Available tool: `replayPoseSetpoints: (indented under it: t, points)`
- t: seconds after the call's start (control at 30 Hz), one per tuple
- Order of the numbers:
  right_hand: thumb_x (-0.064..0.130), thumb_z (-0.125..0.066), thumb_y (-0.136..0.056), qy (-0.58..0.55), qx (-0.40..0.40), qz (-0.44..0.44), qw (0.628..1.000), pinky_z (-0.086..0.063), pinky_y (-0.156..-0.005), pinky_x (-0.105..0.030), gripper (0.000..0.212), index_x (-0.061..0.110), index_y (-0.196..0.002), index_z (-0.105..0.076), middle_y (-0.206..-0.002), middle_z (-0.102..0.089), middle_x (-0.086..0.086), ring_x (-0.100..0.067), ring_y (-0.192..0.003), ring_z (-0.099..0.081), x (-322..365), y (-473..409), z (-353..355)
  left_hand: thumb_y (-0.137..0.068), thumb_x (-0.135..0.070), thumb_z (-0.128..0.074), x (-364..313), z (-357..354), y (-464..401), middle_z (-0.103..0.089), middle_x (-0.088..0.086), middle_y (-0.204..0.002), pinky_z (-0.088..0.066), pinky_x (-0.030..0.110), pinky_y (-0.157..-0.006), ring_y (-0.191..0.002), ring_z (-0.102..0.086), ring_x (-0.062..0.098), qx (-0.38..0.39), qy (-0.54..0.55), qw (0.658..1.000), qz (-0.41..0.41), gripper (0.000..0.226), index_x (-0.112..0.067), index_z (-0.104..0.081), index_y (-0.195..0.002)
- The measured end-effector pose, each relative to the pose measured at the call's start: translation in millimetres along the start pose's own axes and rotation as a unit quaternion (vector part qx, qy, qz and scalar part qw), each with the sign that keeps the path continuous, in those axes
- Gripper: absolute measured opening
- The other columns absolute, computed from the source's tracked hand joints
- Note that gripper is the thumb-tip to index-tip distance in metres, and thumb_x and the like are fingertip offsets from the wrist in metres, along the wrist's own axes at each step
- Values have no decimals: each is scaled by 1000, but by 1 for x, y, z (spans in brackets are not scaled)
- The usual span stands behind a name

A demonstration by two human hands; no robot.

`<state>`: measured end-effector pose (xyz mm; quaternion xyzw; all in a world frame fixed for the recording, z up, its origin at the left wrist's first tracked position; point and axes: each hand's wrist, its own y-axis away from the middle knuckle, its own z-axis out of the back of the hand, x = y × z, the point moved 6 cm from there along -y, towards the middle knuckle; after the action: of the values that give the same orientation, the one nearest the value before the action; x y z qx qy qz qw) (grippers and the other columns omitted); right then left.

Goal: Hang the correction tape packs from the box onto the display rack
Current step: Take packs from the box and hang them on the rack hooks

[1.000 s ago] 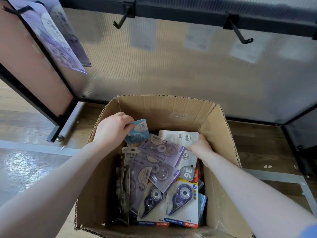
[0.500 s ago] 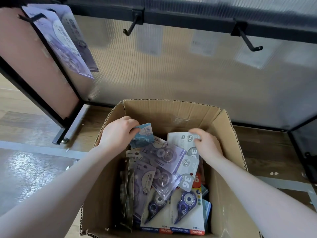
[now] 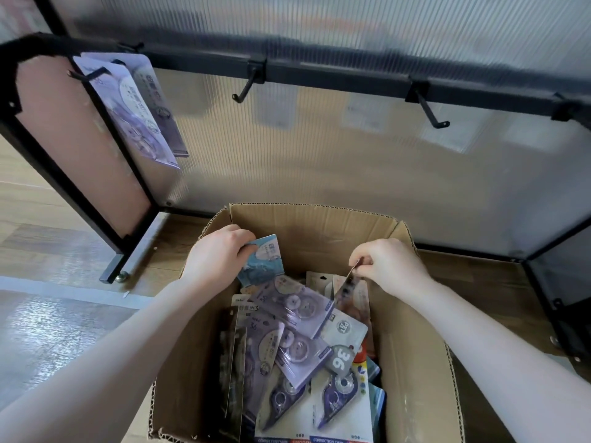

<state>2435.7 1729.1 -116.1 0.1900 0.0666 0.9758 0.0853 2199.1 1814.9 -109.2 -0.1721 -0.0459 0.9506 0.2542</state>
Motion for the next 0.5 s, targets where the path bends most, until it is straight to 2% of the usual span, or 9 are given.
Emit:
replayPoseSetpoints:
  t: [0.03, 0.1, 0.17, 0.3, 0.4, 0.5]
  points:
    - [22, -67, -82, -10, -23, -4, 1000, -40, -58, -24, 8, 29, -84, -70, -73, -58, 13, -15, -80, -56, 1, 1, 9, -95, -27, -49, 0, 2, 0, -61, 2, -104, -35, 25, -61, -91, -57, 20, -2, 2, 1000, 2, 26, -14, -65, -111]
    - [28, -70, -80, -14, -73, -15, 997, -32, -54, -25, 3, 31, -80, -70, -74, -48, 9, -14, -77, -49, 2, 1, 24, -95, -27, -48, -1, 6, 0, -61, 2, -106, -35, 24, -62, -92, -57, 19, -4, 8, 1000, 2, 27, -14, -65, -112]
    - [28, -72, -79, -34, -106, -28, 993, -34, -59, -27, 1, 28, -80, -72, -86, -45, 2, -15, -84, -46, 0, 2, 33, -95, -27, -48, -1, 9, 0, -61, 1, -108, -31, 20, -58, -92, -56, 18, -3, 13, 1000, 4, 27, -14, -65, -113]
    - [21, -76, -76, -75, -156, -5, 985, -38, -76, -31, 5, 16, -77, -76, -97, -43, 1, -13, -97, -38, -2, 3, 44, -95, -27, -48, -4, 17, 1, -61, 0, -106, -25, 10, -54, -89, -53, 13, 0, 20, 1000, 4, 27, -15, -65, -113]
    - [16, -74, -78, -110, -161, 10, 981, -39, -74, -30, 6, 11, -80, -75, -95, -50, 2, -15, -93, -48, -5, 6, 48, -95, -26, -49, -8, 25, 1, -62, 0, -105, -30, 18, -57, -90, -55, 15, -5, 23, 1000, 1, 26, -14, -66, -111]
    - [16, -70, -81, -109, -149, 14, 983, -43, -68, -33, 4, 16, -82, -74, -79, -61, 5, -19, -84, -55, -7, 10, 49, -93, -27, -53, -13, 36, 1, -63, -1, -102, -36, 21, -63, -93, -57, 17, -14, 29, 999, 0, 23, -15, -68, -107]
